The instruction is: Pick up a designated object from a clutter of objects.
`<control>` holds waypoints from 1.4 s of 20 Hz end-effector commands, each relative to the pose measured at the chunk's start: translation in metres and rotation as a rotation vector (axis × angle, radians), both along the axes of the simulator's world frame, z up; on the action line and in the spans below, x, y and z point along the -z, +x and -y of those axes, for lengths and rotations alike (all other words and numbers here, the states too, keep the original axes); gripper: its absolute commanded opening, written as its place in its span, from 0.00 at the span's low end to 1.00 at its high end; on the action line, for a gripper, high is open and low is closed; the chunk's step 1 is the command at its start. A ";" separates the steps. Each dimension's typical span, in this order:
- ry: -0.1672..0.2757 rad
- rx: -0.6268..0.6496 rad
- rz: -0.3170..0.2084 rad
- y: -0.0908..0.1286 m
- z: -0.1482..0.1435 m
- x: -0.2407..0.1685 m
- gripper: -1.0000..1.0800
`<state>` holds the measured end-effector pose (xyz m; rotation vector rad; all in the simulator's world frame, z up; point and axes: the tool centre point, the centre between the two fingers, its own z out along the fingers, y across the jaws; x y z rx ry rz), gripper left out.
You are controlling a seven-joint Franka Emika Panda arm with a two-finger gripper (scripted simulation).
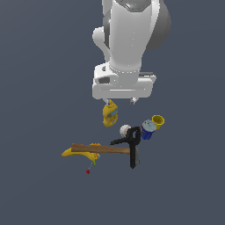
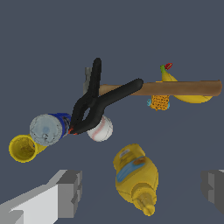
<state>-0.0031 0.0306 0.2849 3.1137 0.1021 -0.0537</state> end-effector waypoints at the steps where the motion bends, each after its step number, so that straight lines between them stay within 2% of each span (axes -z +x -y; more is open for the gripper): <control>1: -0.006 -0.020 0.003 0.002 -0.019 0.017 0.96; 8: -0.014 -0.099 0.016 -0.004 -0.095 0.080 0.96; 16: 0.005 -0.191 0.028 -0.035 -0.181 0.148 0.96; 22: 0.022 -0.231 0.030 -0.057 -0.217 0.177 0.96; 28: 0.031 -0.247 0.030 -0.068 -0.232 0.188 0.96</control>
